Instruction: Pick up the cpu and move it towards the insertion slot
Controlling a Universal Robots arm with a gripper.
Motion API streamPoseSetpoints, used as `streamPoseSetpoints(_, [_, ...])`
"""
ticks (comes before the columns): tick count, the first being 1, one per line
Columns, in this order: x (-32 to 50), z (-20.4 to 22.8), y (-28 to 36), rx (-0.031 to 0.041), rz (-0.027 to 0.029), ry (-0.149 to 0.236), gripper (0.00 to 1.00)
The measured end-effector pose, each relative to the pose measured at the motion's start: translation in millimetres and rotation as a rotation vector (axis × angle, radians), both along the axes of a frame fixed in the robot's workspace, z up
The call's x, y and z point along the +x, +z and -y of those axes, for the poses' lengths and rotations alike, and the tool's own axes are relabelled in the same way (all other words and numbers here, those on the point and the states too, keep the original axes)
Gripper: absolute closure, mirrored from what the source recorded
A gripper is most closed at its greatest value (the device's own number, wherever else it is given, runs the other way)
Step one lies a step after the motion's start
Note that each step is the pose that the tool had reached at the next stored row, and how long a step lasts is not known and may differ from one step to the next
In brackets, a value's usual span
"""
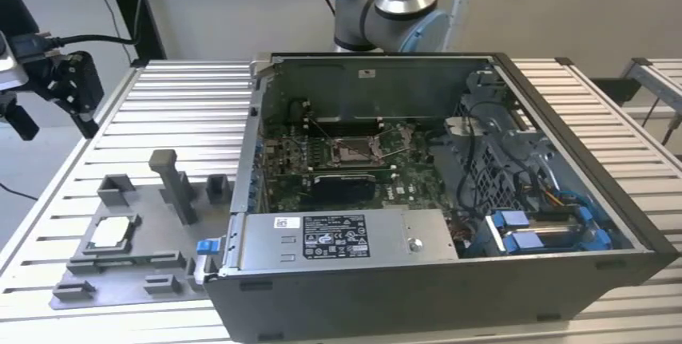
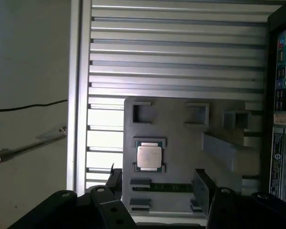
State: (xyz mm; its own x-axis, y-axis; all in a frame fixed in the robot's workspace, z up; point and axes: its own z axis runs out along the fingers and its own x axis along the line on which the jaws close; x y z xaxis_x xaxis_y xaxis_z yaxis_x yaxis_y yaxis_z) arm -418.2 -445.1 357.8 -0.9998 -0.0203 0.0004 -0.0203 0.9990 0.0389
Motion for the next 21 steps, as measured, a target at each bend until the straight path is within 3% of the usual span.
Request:
streamPoseSetpoints(9, [0.0,0.0,-0.1,-0.0002,-0.0002,0.0,0.0])
streamPoseSetpoints(21, [0.0,0.0,-11.8,-0.0011,-0.0001,0.0,0.0])
